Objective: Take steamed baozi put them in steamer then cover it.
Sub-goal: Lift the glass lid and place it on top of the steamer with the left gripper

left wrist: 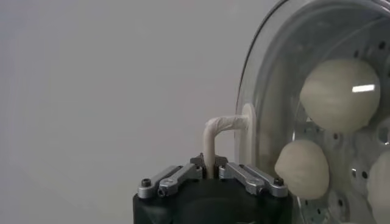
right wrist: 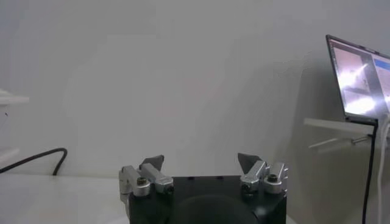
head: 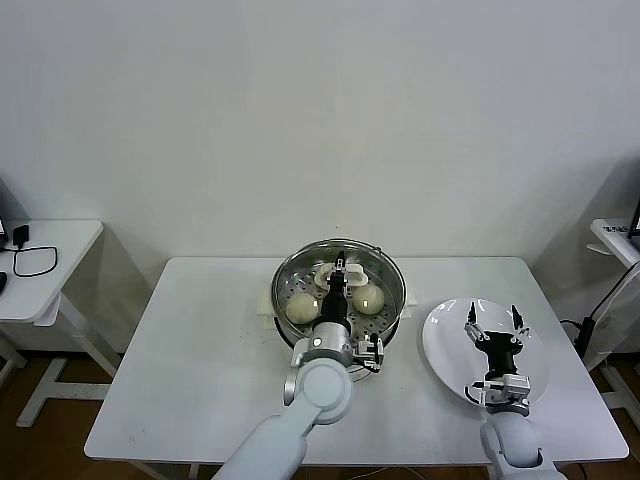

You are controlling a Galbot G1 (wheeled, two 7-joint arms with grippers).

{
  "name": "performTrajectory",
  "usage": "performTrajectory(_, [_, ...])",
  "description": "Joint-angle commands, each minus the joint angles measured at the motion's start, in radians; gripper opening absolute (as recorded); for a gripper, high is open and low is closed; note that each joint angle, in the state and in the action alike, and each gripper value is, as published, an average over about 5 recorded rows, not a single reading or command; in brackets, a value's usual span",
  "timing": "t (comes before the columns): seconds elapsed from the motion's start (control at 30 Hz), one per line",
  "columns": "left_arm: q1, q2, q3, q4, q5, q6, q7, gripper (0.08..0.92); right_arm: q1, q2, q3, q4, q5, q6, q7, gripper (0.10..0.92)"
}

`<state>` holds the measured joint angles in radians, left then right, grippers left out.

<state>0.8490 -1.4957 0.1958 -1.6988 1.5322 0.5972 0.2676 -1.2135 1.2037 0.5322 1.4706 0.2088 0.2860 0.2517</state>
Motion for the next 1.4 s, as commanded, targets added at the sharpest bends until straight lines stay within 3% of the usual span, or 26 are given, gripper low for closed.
performTrajectory(0.03, [-0.007, -0.005, -0.006, 0.023, 0.014, -0.004, 0.010, 0.192, -0.001, 0.005, 0.007, -0.003, -0.004, 0.006, 0.000, 0.823])
performTrajectory(1.17, [-0.002, -0.009, -0.029, 0.046, 0.006, -0.038, 0.009, 0.195, 0.010, 0.008, 0.022, -0.019, -0.008, 0.019, 0.001, 0.823])
performTrajectory(1.4, [0.029, 0.002, -0.033, -0.005, 0.004, -0.032, 0.009, 0.353, 0.010, 0.007, 0.023, -0.021, -0.023, 0.027, 0.001, 0.823])
